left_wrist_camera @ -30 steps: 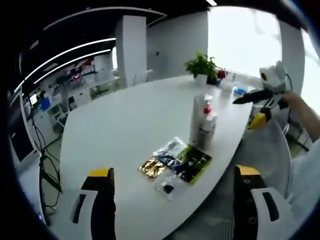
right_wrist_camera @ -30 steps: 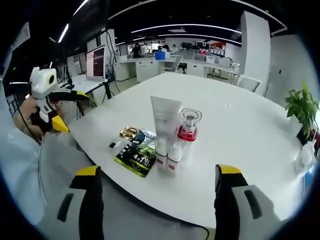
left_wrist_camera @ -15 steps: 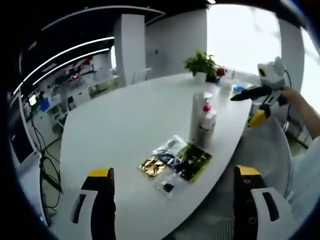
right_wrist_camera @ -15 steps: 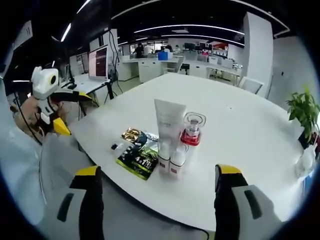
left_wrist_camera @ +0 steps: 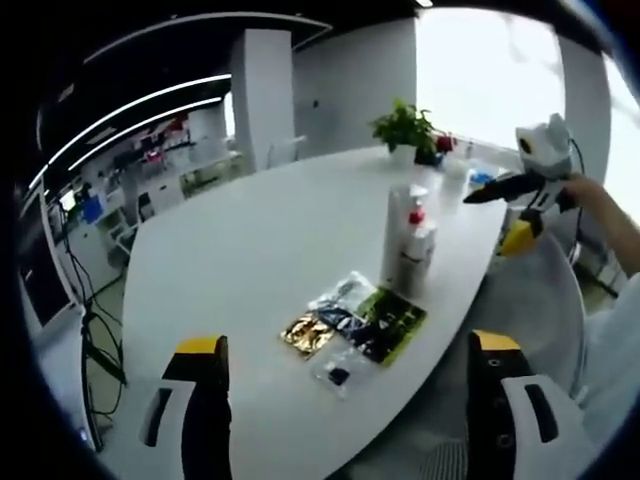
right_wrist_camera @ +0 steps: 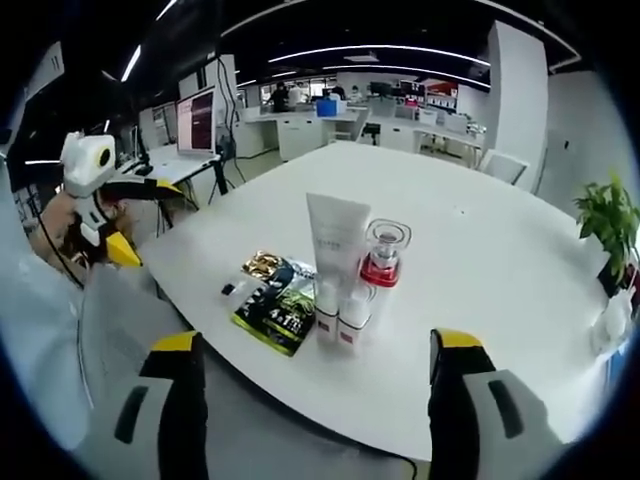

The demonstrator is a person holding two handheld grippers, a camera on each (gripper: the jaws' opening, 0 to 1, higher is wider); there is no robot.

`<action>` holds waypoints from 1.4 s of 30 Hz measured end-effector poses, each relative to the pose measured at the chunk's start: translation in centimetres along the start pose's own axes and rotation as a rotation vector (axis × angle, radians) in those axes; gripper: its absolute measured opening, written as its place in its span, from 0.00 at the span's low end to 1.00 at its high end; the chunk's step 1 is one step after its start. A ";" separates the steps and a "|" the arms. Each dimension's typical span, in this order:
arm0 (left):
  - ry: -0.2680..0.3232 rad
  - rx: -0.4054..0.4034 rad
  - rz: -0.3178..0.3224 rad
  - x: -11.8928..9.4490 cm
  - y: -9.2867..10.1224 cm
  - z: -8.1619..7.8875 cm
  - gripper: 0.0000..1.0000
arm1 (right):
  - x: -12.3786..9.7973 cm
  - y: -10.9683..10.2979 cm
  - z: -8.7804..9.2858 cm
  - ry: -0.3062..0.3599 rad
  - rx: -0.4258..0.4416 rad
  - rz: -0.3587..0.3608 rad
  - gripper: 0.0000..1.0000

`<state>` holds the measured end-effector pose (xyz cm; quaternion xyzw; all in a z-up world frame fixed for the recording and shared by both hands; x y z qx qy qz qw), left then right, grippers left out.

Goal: Arrange the skincare products in the storage area until every visible bottle or jar stands upright without overlapping.

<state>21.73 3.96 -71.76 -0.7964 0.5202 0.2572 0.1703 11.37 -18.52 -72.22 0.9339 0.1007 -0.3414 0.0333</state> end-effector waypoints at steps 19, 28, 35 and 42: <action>-0.003 0.003 0.005 0.2 -0.1 -0.5 0.97 | 0.2 0.4 -0.5 0.009 0.005 0.001 0.94; -0.013 0.021 0.025 0.5 0.6 -0.4 0.97 | 0.2 0.2 -0.4 0.006 0.003 -0.002 0.94; -0.012 0.012 0.017 0.4 0.5 -0.4 0.97 | 0.3 0.0 -0.3 0.001 0.002 -0.010 0.94; -0.009 0.006 0.006 0.4 0.4 -0.2 0.97 | 0.5 -0.2 -0.2 0.005 0.003 -0.012 0.94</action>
Point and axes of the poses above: the point that each gripper's makers call its tool centre point, and the gripper's own axes: x roughly forward along the fingers, y roughly to its right, z roughly out of its underside, the point moved 2 cm from there along -x, roughly backward along the fingers, and after that the axes turned 3 degrees about -y, right-handed, at the moved point
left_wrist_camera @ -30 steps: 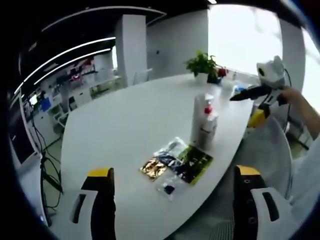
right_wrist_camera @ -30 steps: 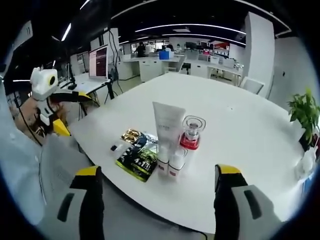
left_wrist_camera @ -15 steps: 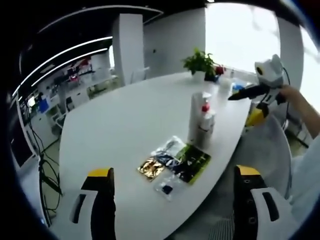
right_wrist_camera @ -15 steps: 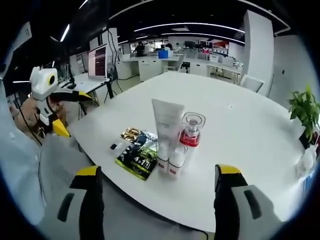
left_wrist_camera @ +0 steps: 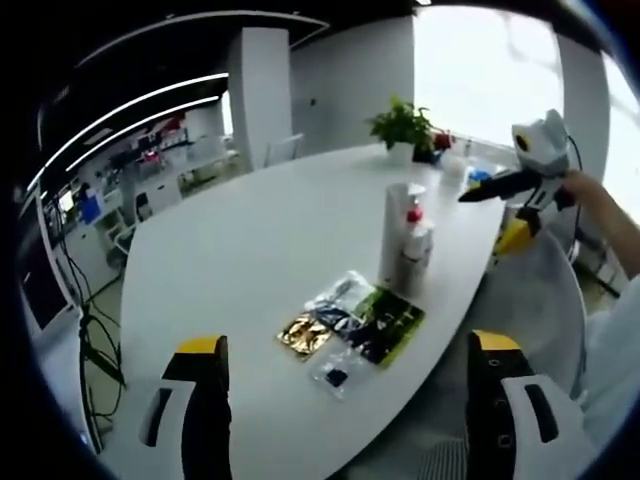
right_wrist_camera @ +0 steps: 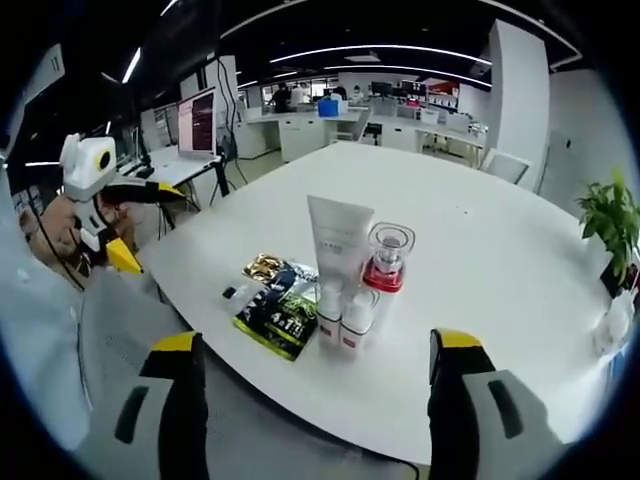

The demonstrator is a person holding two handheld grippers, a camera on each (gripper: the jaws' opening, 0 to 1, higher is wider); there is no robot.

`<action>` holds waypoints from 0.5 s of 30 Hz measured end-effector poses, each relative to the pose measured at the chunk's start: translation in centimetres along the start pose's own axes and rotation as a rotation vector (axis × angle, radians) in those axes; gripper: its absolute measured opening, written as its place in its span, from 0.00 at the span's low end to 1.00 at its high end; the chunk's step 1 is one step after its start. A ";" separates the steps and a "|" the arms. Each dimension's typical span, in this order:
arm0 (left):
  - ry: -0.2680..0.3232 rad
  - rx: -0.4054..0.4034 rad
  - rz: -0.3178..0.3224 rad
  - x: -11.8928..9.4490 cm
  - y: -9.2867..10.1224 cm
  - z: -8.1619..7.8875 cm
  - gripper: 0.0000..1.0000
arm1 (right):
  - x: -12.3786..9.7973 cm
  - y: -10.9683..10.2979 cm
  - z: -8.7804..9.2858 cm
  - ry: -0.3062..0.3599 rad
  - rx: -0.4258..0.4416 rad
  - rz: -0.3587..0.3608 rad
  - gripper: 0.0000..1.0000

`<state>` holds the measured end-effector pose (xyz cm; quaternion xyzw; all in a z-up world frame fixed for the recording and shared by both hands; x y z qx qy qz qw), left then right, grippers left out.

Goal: Arrange the skincare products in the storage area until every visible bottle or jar stands upright without overlapping.

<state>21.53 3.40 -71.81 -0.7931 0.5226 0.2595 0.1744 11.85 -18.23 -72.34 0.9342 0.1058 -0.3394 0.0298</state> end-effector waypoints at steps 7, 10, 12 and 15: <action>0.018 -0.022 -0.012 -0.3 0.0 0.1 0.97 | 0.3 -0.1 -0.2 -0.029 -0.013 -0.016 0.94; 0.019 -0.027 -0.016 -0.3 0.0 0.3 0.97 | 0.3 0.0 -0.7 -0.024 -0.025 -0.021 0.94; 0.022 -0.033 -0.012 -0.3 0.1 0.3 0.97 | 0.4 0.1 -0.9 -0.027 -0.033 -0.018 0.94; 0.021 -0.030 -0.002 -0.2 0.3 0.4 0.97 | 0.5 0.3 -1.0 -0.021 -0.032 -0.015 0.93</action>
Point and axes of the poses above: the point that each gripper's makers call its tool centre point, and the gripper's own axes: x roughly forward along the fingers, y roughly to its right, z roughly out of its underside, the point moved 2 cm from there along -x, roughly backward along the fingers, and after that the axes turned 3 degrees about -y, right-handed, at the moved point
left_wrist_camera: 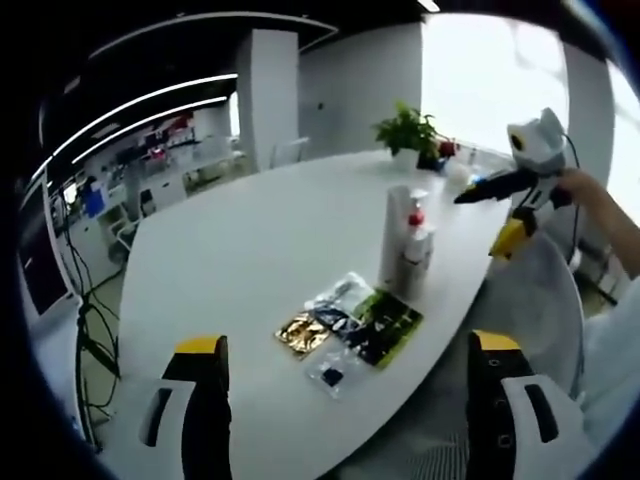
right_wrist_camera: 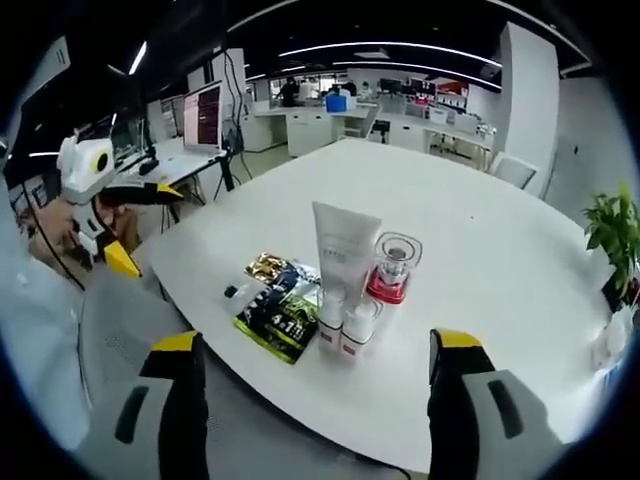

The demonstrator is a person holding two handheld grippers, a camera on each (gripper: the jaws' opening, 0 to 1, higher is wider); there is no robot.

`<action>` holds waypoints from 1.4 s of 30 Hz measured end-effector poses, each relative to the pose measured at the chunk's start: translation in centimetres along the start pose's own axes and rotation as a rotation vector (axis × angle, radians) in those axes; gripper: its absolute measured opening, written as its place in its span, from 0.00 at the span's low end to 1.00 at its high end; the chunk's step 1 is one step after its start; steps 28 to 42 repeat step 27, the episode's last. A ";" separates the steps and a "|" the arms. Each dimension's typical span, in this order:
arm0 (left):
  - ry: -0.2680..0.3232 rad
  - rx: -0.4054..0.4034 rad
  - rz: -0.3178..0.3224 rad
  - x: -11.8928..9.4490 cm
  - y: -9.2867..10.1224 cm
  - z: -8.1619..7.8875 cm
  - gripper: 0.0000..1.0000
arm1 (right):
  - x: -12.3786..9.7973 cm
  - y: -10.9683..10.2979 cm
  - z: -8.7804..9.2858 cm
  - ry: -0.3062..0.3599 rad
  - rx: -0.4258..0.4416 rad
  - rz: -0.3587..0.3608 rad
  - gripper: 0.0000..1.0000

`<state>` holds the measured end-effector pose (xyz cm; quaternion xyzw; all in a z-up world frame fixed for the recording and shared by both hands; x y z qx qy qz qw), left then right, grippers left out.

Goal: Arrange the skincare products in the storage area until every visible bottle or jar stands upright without overlapping.

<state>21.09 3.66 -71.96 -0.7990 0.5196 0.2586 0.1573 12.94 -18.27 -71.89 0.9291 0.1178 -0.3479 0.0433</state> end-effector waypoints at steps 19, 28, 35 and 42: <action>-0.001 0.005 0.015 0.2 0.1 0.0 0.97 | -0.3 -0.1 0.3 0.003 0.010 0.012 0.93; -0.006 0.014 0.024 0.3 0.5 0.1 0.97 | -0.4 -0.1 0.6 0.006 0.020 0.017 0.93; -0.006 0.014 0.024 0.3 0.5 0.1 0.97 | -0.4 -0.1 0.6 0.006 0.020 0.017 0.93; -0.006 0.014 0.024 0.3 0.5 0.1 0.97 | -0.4 -0.1 0.6 0.006 0.020 0.017 0.93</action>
Point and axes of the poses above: the point that each gripper's makers call its tool centre point, and the gripper's own axes: x roughly forward along the fingers, y roughly to its right, z roughly out of its underside, the point moved 2 cm from there along -x, roughly backward along the fingers, and after that the axes turned 3 degrees about -y, right-handed, at the moved point
